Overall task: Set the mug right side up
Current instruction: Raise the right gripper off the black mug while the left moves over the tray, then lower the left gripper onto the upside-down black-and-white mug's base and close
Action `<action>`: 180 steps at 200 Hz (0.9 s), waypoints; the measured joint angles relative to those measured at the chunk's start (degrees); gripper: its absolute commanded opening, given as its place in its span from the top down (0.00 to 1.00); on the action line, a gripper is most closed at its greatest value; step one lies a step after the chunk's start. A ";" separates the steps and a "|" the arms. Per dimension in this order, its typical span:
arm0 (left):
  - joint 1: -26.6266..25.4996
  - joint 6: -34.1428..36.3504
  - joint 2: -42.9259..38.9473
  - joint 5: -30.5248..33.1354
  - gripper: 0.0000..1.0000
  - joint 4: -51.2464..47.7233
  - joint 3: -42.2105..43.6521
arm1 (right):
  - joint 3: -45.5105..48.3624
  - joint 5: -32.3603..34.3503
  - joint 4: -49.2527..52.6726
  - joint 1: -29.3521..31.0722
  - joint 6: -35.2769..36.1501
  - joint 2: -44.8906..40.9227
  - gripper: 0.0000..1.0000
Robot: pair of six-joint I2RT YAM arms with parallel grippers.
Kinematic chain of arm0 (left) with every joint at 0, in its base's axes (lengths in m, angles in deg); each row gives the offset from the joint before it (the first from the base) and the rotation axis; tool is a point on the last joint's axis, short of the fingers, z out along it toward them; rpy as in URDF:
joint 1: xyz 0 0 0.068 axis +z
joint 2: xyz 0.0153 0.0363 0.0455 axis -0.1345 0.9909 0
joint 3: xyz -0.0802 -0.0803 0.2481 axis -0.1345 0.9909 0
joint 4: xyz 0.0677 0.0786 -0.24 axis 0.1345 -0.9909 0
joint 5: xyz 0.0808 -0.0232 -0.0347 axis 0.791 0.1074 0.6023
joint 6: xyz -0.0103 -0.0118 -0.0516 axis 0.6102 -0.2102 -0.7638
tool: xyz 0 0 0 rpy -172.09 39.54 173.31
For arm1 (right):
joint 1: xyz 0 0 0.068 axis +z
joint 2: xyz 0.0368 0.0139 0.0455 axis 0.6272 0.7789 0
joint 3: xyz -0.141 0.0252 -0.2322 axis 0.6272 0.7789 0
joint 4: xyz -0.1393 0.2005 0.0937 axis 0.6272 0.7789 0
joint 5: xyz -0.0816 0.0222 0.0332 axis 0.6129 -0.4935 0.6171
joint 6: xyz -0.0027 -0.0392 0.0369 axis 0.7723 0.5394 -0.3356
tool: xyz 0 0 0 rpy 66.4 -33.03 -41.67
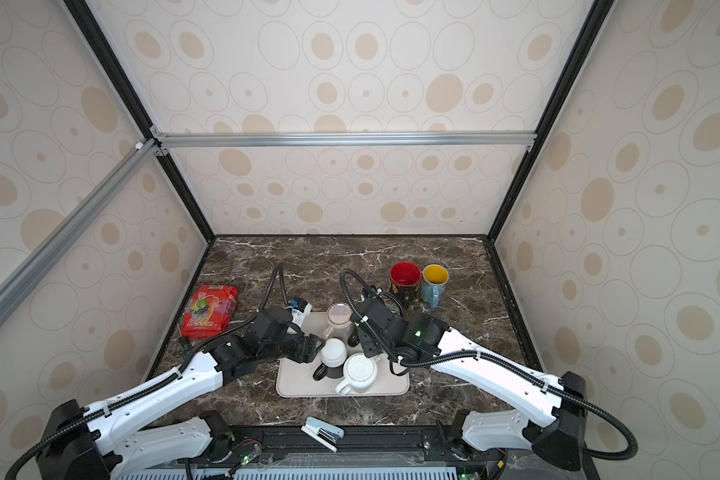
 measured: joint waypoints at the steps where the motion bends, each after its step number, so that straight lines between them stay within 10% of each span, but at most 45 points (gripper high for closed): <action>1: -0.15 0.04 0.04 -0.02 0.30 0.00 0.02 | 0.02 0.02 -0.02 0.00 -0.02 0.00 0.48; 72: -7.02 1.07 2.47 -0.17 0.20 -1.68 0.85 | 1.79 1.03 -0.81 0.00 -0.85 -2.49 0.49; 180: -7.82 1.73 11.21 1.49 0.47 -1.55 2.45 | 4.07 1.70 -1.84 0.00 -0.92 -2.51 0.49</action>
